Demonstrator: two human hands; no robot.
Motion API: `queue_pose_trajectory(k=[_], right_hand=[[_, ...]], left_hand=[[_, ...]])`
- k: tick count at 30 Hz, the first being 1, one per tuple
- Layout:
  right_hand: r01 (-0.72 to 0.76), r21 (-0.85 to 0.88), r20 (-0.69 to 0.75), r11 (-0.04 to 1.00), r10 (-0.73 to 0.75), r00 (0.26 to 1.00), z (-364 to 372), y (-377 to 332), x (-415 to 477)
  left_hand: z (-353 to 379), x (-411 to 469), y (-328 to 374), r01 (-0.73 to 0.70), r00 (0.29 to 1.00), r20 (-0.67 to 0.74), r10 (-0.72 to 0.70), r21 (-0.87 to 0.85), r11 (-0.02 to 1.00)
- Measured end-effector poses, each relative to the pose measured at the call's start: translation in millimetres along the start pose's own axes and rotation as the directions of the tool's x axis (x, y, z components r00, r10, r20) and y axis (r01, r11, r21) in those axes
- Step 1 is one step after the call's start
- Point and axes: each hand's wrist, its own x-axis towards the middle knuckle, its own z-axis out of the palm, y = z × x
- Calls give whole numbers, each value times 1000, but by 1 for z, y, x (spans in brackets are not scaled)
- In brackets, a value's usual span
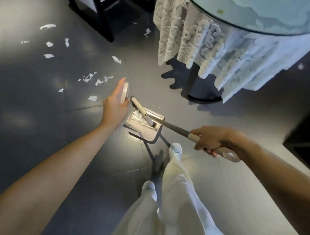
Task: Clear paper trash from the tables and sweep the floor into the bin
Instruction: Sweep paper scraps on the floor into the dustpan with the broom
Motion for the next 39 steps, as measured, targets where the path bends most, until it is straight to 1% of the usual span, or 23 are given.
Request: queue_pose_trajectory(k=[2,4,7,11,13,17,19,22,24,28,31,34,37,39], right_hand=[[-19,69,0,997,19,1000,15,12,-22],[-58,166,6,984,58,998,27,27,-45],[-107,311,1,944,113,994,44,58,-80],[-137,468,-35,873,173,984,62,113,-125],[-154,529,-45,834,209,977,65,146,-146],[-175,652,-51,738,273,961,63,221,-180],[-179,690,-59,701,301,952,56,262,-196],[-168,736,-91,656,341,936,40,319,-221],[-154,750,-123,643,365,923,23,350,-235],[-137,778,-184,614,431,884,-28,404,-259],[-123,798,-216,590,470,856,-81,442,-269],[-83,792,-277,605,477,834,-144,478,-271],[-37,791,-345,611,495,798,-215,515,-261],[-4,800,-366,600,494,789,-269,540,-251]], left_hand=[[2,-12,10,-82,996,41,83,-19,996],[8,-23,21,-123,984,116,132,-80,989],[28,-41,50,-160,961,211,181,-113,981],[70,-64,102,-287,907,283,311,-125,950],[97,-74,132,-319,876,333,349,-143,937],[167,-93,199,-433,788,398,469,-184,883],[207,-102,235,-457,754,425,501,-208,865],[266,-113,295,-468,722,448,527,-244,849],[303,-115,335,-467,711,451,539,-271,842],[364,-105,413,-380,750,421,510,-357,853],[408,-80,473,-403,729,401,555,-404,821],[452,-46,532,-431,716,361,598,-445,785],[498,2,591,-496,712,286,642,-442,747],[533,41,631,-489,714,265,648,-472,733]])
